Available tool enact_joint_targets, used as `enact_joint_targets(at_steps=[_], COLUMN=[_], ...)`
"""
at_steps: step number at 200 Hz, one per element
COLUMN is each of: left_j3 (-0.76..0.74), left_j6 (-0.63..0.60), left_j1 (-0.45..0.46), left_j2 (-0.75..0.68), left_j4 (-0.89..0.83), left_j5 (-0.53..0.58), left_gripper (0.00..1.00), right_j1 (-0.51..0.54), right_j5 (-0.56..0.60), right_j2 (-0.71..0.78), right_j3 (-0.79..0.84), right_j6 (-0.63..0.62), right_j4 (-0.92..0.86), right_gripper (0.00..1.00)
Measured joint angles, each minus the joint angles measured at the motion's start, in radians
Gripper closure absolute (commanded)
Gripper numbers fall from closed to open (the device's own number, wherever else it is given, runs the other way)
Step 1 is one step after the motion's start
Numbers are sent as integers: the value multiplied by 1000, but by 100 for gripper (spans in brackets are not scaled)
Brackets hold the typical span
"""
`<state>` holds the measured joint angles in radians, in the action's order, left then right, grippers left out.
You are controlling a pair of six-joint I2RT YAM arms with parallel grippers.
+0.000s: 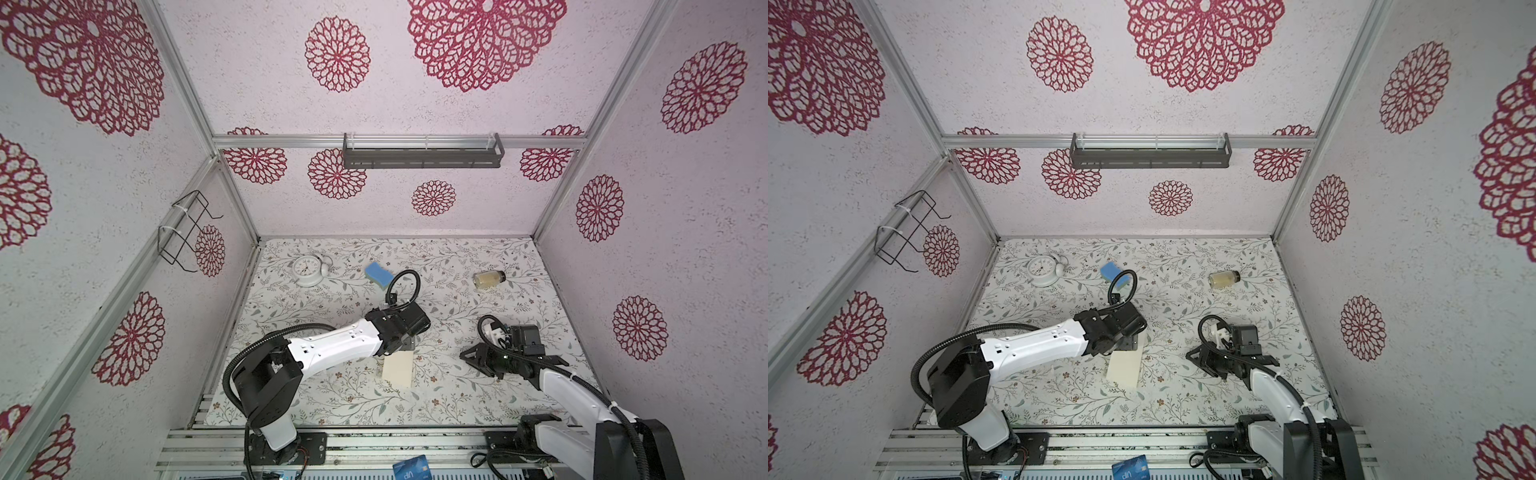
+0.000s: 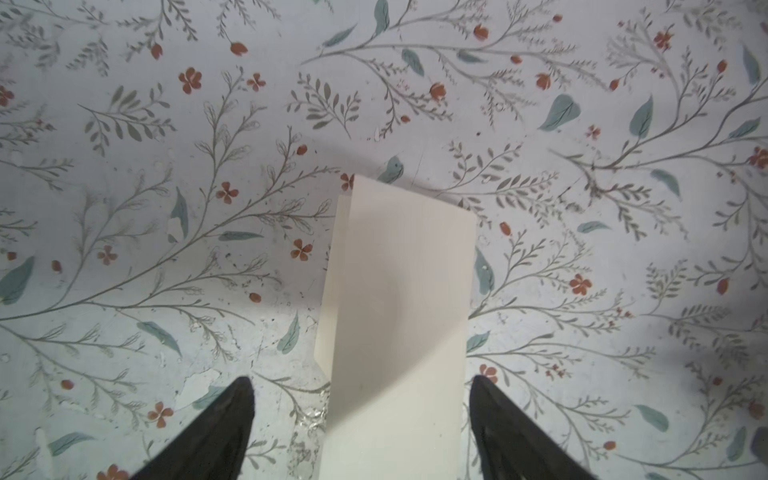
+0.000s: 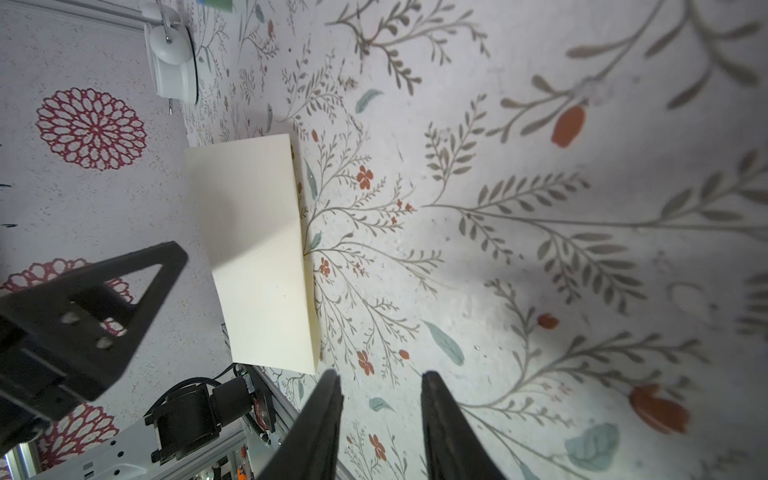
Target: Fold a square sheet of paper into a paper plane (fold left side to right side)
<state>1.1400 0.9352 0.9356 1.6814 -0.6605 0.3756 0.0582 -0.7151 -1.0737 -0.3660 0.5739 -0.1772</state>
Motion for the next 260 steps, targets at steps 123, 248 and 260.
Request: enact_joint_targets(at_steps=[123,248,260], left_j3=[-312,-453,-436], left_j6=[-48,365,380], left_j1=[-132,15,23], left_j2=[-100,-115,-115], left_j4=[433,622,624], left_j5=[-243,-179,-170], left_gripper=[69,69,61], right_j1=[209,433,457], right_j5=[87,163,187], right_j2=[-240,-348,-333], right_j3=[-98,-242,-243], right_j6=[46,76,63], right_j4=[137,210,193], right_gripper=[62,67,64])
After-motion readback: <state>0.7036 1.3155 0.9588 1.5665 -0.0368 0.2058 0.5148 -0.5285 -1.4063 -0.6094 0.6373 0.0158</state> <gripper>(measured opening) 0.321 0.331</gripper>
